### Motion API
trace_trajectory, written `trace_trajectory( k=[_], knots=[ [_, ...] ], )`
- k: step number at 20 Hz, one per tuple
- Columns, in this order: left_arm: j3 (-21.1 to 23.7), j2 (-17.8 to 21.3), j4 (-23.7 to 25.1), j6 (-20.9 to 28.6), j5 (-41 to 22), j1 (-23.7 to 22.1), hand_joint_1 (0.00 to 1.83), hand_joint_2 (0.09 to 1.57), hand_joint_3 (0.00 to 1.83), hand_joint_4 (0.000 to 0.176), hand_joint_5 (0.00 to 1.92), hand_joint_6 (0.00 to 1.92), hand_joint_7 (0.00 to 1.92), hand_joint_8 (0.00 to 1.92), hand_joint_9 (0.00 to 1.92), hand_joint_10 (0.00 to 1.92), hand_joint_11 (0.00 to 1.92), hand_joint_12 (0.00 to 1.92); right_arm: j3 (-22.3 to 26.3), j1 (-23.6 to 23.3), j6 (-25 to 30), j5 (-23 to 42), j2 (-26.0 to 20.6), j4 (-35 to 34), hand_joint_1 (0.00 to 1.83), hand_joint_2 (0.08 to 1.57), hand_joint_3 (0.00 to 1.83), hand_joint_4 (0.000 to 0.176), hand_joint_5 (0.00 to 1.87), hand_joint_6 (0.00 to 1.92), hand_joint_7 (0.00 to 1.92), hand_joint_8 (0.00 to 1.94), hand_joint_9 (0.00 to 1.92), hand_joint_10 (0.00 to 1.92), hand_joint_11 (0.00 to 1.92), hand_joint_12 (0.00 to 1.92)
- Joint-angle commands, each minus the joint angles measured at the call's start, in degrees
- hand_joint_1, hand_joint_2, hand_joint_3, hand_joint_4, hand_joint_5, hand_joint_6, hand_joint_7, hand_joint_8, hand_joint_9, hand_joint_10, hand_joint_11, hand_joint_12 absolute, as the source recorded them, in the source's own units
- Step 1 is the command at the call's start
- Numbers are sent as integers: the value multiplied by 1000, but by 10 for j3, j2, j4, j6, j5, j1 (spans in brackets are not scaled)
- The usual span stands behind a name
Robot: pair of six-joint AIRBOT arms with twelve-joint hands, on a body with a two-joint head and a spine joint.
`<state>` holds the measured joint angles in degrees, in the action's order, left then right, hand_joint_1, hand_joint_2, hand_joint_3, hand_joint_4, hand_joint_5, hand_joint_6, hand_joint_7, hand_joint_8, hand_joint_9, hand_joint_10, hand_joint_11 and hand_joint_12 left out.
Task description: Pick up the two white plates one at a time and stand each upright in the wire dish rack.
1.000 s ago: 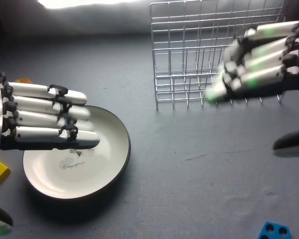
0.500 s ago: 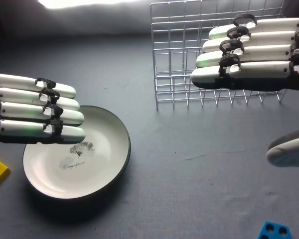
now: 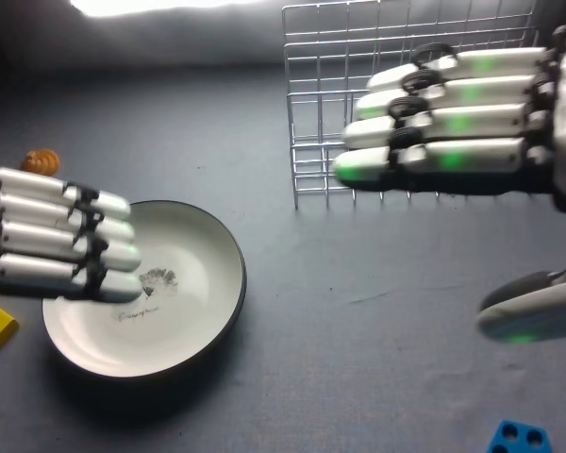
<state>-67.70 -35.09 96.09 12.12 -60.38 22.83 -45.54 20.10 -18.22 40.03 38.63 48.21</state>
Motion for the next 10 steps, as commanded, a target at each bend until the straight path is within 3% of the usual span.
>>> trace_trajectory(
  k=[1, 3, 6, 10],
  knots=[
    [-9, -3, -38, 1, -19, 1, 0, 1037, 6, 0, 0, 0, 0, 0, 0, 0, 0, 0, 1, 1, -19, 43, 0, -55, 1, 1227, 1, 0, 69, 3, 49, 2, 40, 2, 0, 157],
    [-35, -21, -36, -2, -22, 19, 0, 1045, 10, 0, 0, 0, 0, 0, 0, 0, 0, 0, 1, 19, -62, 58, 12, -83, 0, 1230, 1, 0, 79, 5, 59, 4, 50, 5, 0, 181],
    [-56, -38, -37, -28, -26, 42, 0, 1051, 11, 0, 0, 0, 0, 0, 0, 0, 0, 0, 1, 30, -80, 97, 25, -85, 3, 1227, 0, 0, 94, 6, 79, 5, 67, 6, 0, 223],
    [-64, -60, -44, -79, -27, 86, 0, 1033, 2, 0, 0, 0, 0, 0, 0, 0, 0, 0, 1, 34, -154, 52, 63, -111, 1, 1231, 1, 0, 85, 1, 63, 2, 50, 3, 0, 146]
  ],
)
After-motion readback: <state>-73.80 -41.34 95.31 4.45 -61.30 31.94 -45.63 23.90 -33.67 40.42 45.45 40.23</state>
